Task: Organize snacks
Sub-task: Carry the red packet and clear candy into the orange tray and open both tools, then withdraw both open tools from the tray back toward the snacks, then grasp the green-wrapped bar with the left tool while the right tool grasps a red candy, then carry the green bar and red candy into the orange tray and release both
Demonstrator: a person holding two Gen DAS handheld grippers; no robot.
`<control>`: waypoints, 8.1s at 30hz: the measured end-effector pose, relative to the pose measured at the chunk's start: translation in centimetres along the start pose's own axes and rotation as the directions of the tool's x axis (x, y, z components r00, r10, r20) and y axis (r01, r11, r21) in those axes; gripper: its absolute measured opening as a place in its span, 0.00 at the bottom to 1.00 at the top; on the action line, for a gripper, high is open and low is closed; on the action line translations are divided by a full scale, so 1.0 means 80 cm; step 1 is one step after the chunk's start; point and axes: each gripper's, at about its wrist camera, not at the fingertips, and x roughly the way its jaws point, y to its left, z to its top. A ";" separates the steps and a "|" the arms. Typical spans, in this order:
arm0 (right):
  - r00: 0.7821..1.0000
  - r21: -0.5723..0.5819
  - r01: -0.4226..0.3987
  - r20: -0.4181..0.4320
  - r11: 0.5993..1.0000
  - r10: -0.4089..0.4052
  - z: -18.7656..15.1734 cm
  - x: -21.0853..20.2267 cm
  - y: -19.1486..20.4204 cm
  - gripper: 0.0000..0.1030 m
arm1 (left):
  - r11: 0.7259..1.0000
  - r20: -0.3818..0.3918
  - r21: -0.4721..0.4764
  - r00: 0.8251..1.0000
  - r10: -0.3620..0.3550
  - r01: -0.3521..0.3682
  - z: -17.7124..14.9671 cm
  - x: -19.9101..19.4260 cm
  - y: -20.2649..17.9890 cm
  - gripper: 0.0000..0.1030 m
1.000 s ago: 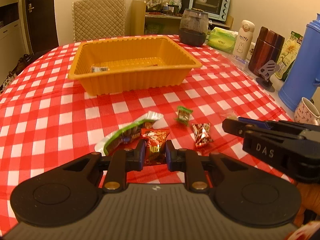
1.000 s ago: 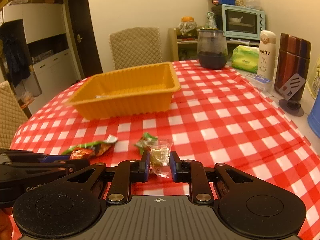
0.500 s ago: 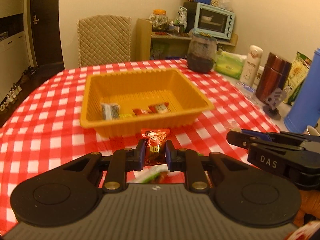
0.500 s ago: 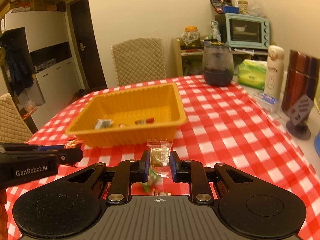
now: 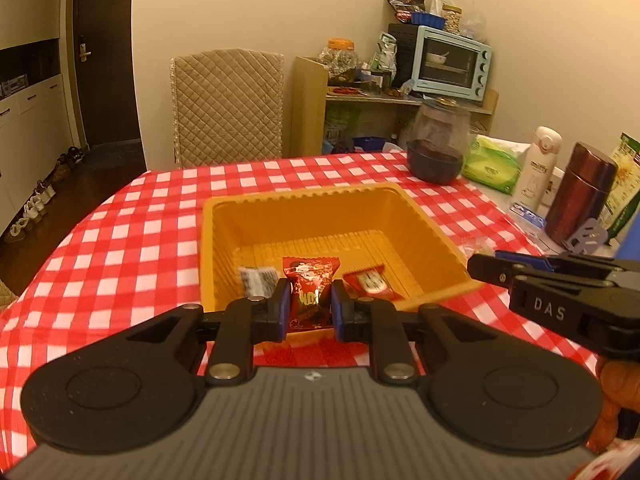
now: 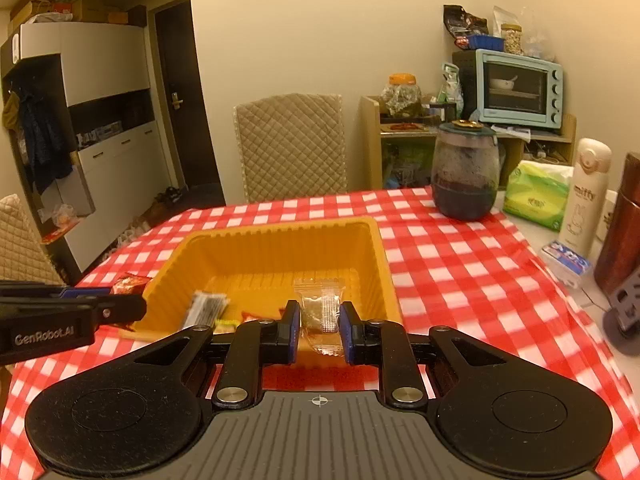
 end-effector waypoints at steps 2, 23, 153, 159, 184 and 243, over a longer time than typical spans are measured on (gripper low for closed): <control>1.000 -0.001 0.001 0.001 1.000 -0.001 0.007 0.013 0.001 0.21 | 1.000 -0.001 -0.009 1.000 -0.002 0.002 0.005 0.006 0.006 0.18; 0.999 0.078 -0.018 -0.045 0.997 0.021 0.034 0.107 -0.002 0.21 | 0.998 -0.043 -0.055 0.999 0.008 -0.011 0.039 0.082 0.051 0.18; 0.975 0.010 -0.026 -0.219 1.000 0.027 -0.171 -0.063 0.024 0.17 | 0.998 -0.163 0.065 0.987 -0.009 0.020 -0.138 -0.042 -0.006 0.81; 0.982 0.056 0.018 -0.188 0.998 -0.007 -0.162 -0.070 0.010 0.17 | 0.981 -0.167 0.188 0.986 -0.018 0.050 -0.130 -0.022 -0.018 0.78; 0.979 0.115 0.029 -0.204 0.993 -0.005 -0.159 -0.062 0.000 0.17 | 0.901 -0.294 0.378 0.950 -0.103 0.215 -0.122 0.046 -0.047 0.30; 0.999 0.020 -0.042 -0.023 0.999 0.043 -0.031 -0.044 0.020 0.17 | 0.980 -0.138 -0.043 0.970 -0.199 0.195 -0.033 -0.007 -0.002 0.19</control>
